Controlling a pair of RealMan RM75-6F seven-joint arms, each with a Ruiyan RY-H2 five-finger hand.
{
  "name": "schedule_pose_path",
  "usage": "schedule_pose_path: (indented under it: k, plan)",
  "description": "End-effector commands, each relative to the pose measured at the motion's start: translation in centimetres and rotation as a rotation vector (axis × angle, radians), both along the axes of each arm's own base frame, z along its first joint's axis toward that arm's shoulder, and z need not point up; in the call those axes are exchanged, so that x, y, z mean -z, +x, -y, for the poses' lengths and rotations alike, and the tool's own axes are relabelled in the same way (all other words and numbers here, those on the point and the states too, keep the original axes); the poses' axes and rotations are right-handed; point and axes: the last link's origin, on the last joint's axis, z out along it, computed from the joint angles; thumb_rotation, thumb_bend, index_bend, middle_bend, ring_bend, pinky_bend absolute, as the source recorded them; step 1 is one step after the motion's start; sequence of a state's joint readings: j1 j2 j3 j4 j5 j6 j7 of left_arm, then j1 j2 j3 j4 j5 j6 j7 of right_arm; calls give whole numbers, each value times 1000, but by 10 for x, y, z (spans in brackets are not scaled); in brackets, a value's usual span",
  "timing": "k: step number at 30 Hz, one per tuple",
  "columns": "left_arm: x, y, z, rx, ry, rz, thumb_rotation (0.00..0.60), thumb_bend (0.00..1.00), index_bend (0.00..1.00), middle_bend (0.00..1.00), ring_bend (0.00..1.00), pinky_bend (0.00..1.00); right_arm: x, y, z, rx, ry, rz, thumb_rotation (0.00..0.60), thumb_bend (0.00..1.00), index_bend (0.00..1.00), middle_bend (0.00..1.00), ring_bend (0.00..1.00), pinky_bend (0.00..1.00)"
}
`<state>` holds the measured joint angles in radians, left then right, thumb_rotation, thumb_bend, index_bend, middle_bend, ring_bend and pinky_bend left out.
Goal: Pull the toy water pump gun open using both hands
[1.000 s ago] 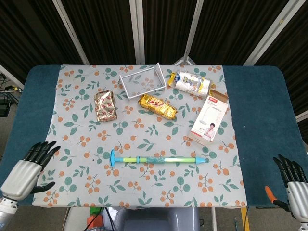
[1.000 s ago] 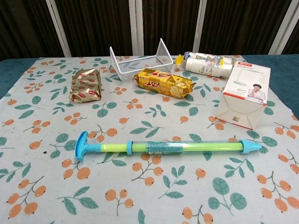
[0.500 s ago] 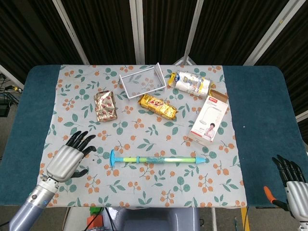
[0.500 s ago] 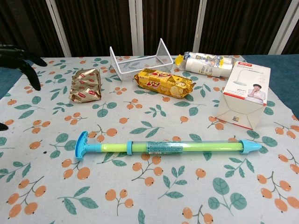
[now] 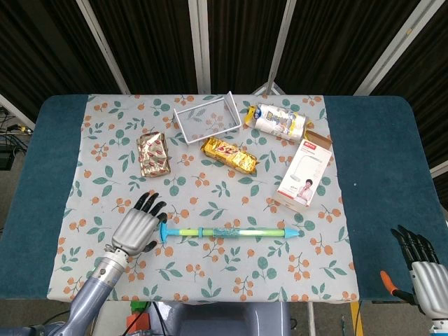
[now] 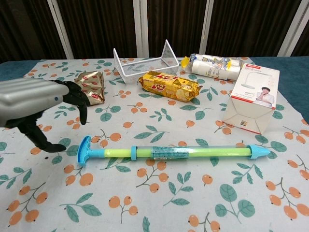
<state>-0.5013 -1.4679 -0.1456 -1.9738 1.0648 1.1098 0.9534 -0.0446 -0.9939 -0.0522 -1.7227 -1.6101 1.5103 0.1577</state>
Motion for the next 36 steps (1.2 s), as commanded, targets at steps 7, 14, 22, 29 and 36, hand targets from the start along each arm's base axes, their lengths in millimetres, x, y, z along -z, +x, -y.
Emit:
schedule_pose_path:
  k: [7,14,22,29,36]
  plan:
    - [35,16,-20,-49,22,-37,600,339,406,165,0,54,0,0,1,8,10,10,600,375,0,0,0,0]
    - [53,26,-22,-87,2,-32,600,341,414,163,0,54,0,0,1,11,10,16,600,375,0,0,0,0]
    - [67,25,-22,-113,-1,-57,600,343,436,163,0,53,0,0,1,13,12,21,600,374,0,0,0,0]
    - [74,22,-20,-126,-8,-71,600,349,449,166,0,54,0,0,1,15,15,28,600,375,0,0,0,0]
    - [77,21,-19,-127,-9,-72,600,422,480,170,0,54,0,0,1,17,15,31,600,375,0,0,0,0]
